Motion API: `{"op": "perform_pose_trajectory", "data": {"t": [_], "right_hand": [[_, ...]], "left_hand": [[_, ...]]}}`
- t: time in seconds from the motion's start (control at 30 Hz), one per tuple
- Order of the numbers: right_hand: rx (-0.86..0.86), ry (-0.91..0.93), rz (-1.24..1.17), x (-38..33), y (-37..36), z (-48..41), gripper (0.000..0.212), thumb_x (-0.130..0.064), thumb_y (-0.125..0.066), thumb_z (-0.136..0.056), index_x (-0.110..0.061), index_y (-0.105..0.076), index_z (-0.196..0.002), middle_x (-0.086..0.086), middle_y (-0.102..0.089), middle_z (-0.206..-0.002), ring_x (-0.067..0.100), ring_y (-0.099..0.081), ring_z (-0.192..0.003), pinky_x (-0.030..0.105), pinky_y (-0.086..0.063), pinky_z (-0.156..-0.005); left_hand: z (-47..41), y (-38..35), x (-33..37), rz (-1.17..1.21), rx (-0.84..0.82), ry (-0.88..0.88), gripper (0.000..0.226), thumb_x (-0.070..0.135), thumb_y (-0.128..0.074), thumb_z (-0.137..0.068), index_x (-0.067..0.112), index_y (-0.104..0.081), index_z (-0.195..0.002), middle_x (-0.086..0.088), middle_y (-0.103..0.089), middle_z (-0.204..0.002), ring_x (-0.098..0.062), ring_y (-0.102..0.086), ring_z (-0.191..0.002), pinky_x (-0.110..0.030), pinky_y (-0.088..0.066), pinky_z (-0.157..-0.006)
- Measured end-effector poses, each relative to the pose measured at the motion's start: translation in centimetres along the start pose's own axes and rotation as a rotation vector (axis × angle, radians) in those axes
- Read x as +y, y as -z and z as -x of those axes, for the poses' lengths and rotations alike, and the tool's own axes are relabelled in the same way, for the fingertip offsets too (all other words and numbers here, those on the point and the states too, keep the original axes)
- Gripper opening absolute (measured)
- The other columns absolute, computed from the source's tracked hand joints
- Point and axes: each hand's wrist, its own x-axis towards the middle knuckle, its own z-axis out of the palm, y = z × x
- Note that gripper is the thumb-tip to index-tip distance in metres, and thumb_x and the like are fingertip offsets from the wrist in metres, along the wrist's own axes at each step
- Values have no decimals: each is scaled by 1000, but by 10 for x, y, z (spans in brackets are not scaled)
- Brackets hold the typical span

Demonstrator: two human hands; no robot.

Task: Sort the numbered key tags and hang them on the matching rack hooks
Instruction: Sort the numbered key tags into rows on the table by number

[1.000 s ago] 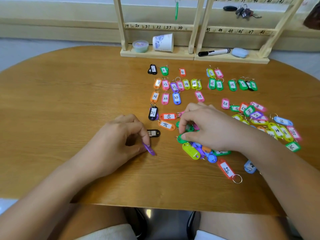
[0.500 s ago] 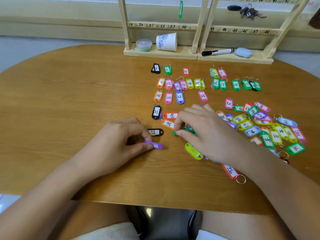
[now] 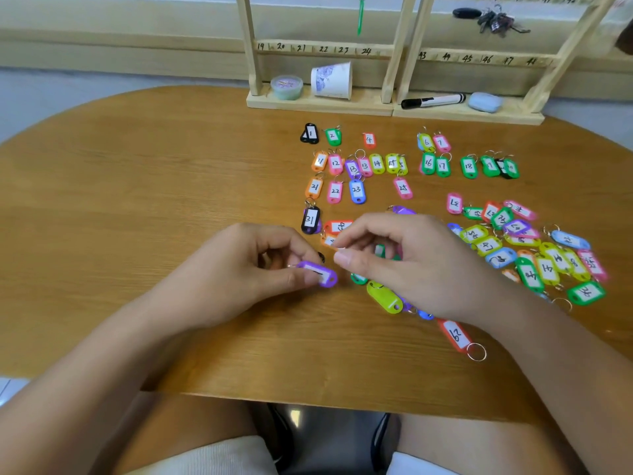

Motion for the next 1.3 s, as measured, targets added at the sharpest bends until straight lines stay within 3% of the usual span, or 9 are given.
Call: {"op": "perform_pose_trajectory", "data": {"t": [0.13,0.23,0.4,0.47,0.53,0.63,0.97,1.17,1.3], "right_hand": [[-51,-25,-124,-1,-7,-6,7,-22,-80,-95,-24,-79,-102,-6,-77,-89,6,-69,-81,19,-51,-71],[-13,-76,-299,1,-7,-8,8,-10,-80,-93,-12,-78,-100,7,-78,-86,28,-75,-83,37,-62,-77],[80,-149,-420,2,-2,-7,9,-5,-80,-92,-5,-76,-100,15,-77,-82,24,-76,-72,30,-61,-67],[108,-157,-440,4,-1,-7,10,-4,-79,-92,-3,-76,-101,16,-77,-82,27,-77,-73,34,-63,-69],[127,-167,-448,5,0,-6,9,-4,-78,-94,-3,-75,-102,16,-78,-81,30,-78,-75,33,-64,-71],[164,-169,-449,5,2,-6,8,-4,-76,-95,-3,-75,-102,15,-78,-82,29,-79,-77,31,-63,-71],[232,-115,-339,6,10,-10,7,-2,-76,-95,-6,-75,-100,9,-78,-82,22,-79,-74,27,-63,-70],[252,-134,-313,12,11,-14,9,-2,-77,-94,-10,-76,-98,8,-78,-83,23,-79,-75,31,-64,-72],[278,-145,-290,16,17,-16,11,-3,-80,-92,-13,-77,-97,7,-78,-83,27,-77,-75,47,-66,-75]], "left_hand": [[-9,-4,2,97,65,-29,27,35,-89,-80,23,-76,-100,-2,-75,-87,-34,-66,-82,-45,-53,-75],[-13,-6,2,221,169,-32,24,31,-82,-88,13,-71,-101,-8,-76,-84,-21,-66,-75,-40,-54,-75],[-14,-5,-9,62,256,10,18,38,-70,-103,21,-72,-99,1,-74,-80,-24,-65,-70,-42,-53,-74],[-14,-4,-13,-92,253,32,10,36,-78,-97,27,-74,-96,8,-73,-82,-10,-62,-66,-30,-51,-69],[-14,-5,-15,-257,227,33,12,37,-84,-89,33,-75,-97,15,-71,-88,-6,-64,-77,-17,-46,-69],[-16,-6,-21,-383,175,33,21,45,-83,-85,39,-75,-104,15,-65,-102,-7,-65,-92,-26,-51,-81],[-20,-4,-16,-339,102,119,18,35,-88,-85,39,-72,-91,13,-66,-99,-7,-62,-91,-20,-47,-74],[-25,1,-10,-246,91,102,12,25,-85,-89,32,-75,-88,16,-71,-78,-4,-61,-69,-12,-43,-62],[-35,8,-4,-107,95,90,7,24,-79,-95,31,-78,-95,12,-78,-87,-9,-69,-81,-28,-55,-82]]}}
